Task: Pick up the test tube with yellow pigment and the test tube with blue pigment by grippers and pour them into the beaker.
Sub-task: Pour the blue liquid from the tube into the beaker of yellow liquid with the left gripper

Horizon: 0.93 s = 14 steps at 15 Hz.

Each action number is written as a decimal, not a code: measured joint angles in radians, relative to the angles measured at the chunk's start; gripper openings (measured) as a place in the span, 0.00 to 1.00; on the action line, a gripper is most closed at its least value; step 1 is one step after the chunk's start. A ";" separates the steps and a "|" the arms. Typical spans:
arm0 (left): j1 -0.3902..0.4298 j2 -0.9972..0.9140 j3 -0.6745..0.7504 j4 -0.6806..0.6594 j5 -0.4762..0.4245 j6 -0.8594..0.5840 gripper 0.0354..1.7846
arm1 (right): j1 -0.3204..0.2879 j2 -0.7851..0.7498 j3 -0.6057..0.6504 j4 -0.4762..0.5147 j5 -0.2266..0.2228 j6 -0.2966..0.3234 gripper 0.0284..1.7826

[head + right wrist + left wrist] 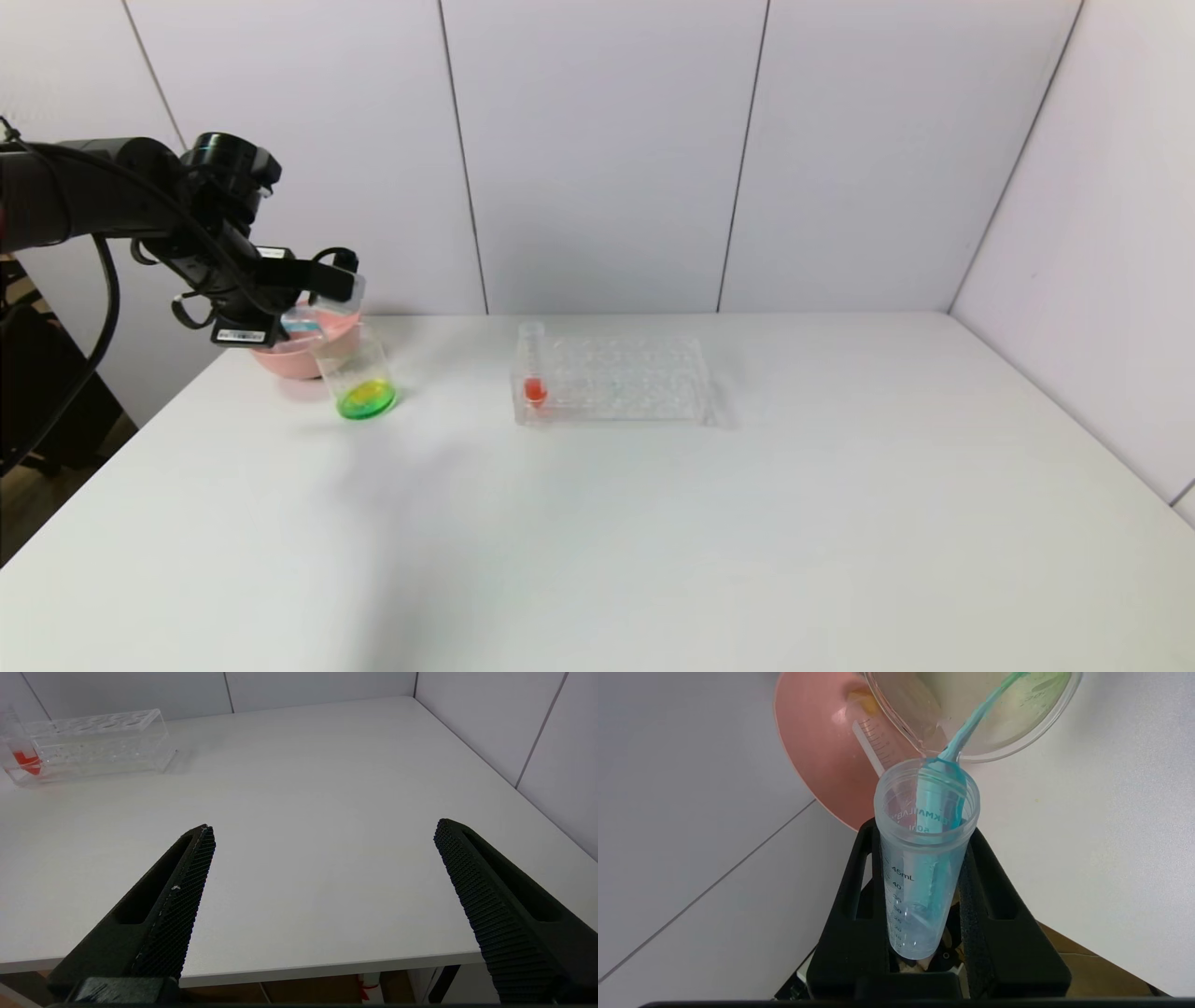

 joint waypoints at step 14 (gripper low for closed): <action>-0.024 0.000 0.000 -0.029 0.076 0.004 0.24 | 0.000 0.000 0.000 0.000 0.000 0.000 0.96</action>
